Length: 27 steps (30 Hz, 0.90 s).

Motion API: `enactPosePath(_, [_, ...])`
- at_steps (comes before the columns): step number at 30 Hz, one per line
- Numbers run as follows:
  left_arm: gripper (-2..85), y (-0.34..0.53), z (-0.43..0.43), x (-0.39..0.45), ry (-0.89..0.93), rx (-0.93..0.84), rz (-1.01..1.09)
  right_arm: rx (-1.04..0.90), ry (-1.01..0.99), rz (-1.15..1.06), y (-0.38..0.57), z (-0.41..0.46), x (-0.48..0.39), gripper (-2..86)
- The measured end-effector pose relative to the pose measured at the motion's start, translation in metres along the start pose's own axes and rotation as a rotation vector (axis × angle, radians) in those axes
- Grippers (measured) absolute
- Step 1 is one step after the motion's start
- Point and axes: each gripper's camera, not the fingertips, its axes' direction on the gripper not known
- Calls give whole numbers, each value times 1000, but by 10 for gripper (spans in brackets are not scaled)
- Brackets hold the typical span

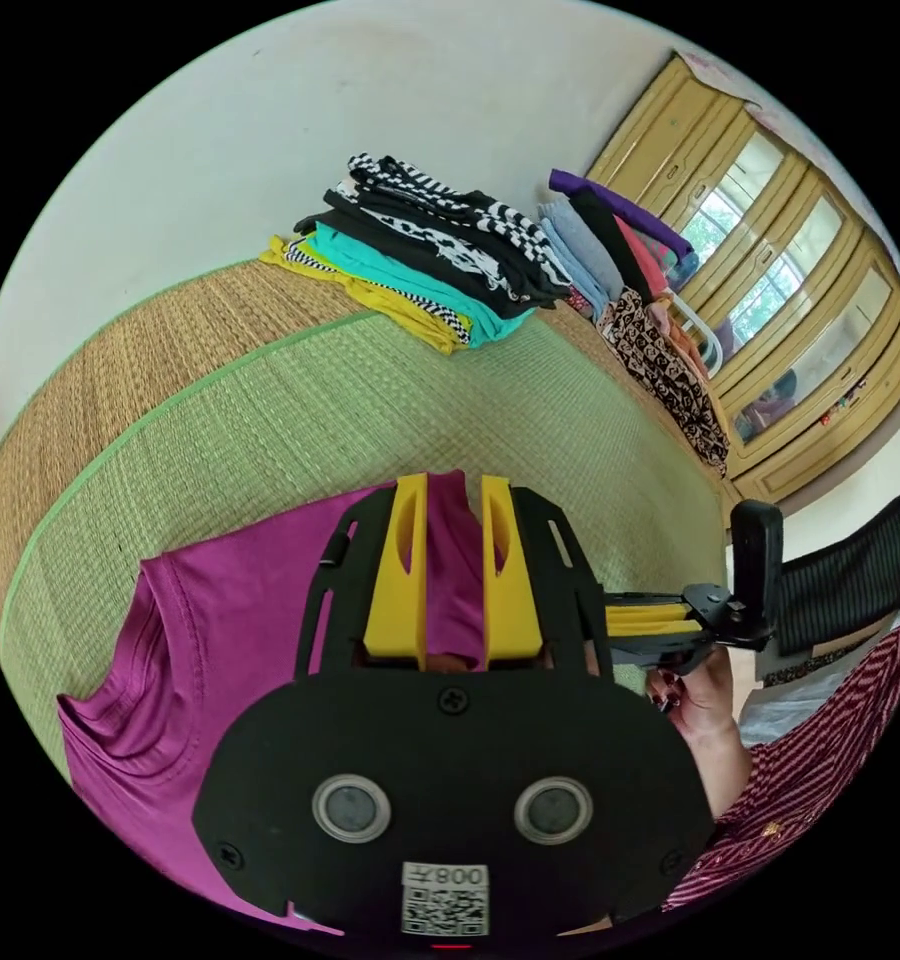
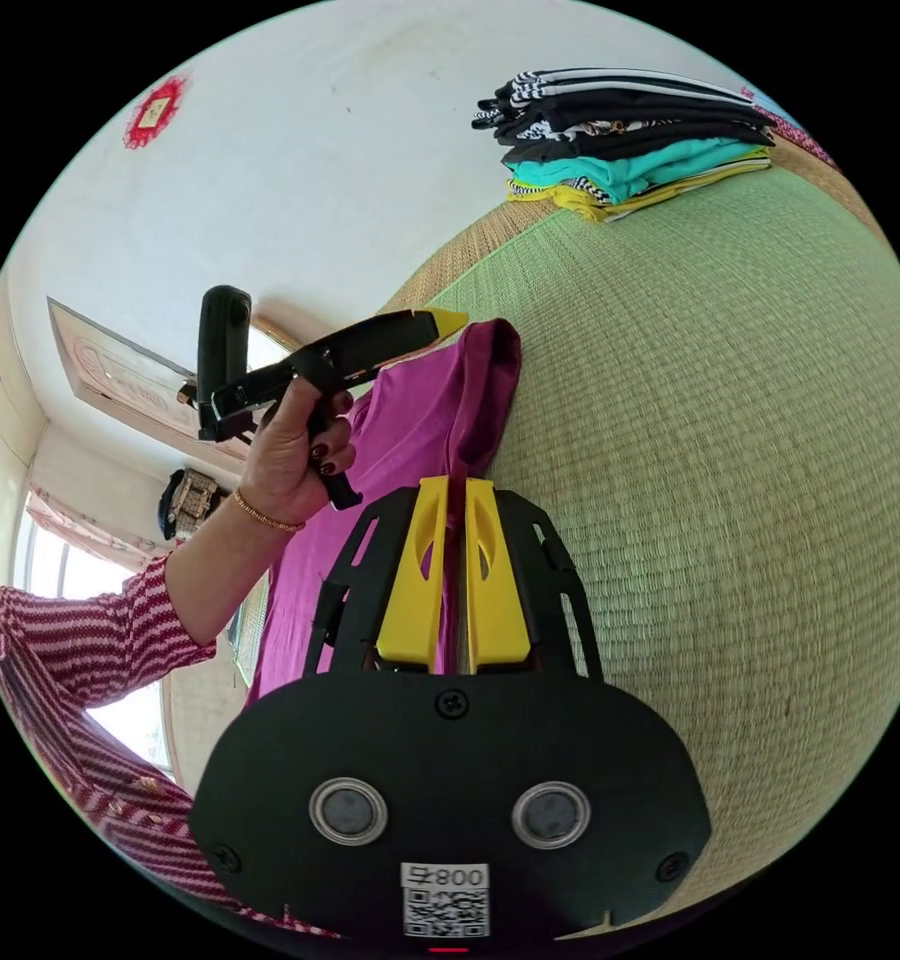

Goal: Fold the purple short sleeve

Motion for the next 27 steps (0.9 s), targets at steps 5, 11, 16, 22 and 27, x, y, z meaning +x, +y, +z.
enactPosePath(5, [60,-16,42,10,-201,-144,97,-15,-7,-2,-4,-1,4,27])
enactPosePath(11, [14,-17,35,-16,-125,-59,26,-2,-34,11,-6,-10,12,29])
enactPosePath(16, [9,2,10,-57,53,98,-122,25,-21,-32,-8,-24,5,28])
enactPosePath(22, [10,45,-3,-124,251,195,-353,9,-30,-128,-16,-25,-16,27])
enactPosePath(27, [20,74,-8,-164,244,172,-459,-66,-43,-197,-23,-13,-31,28])
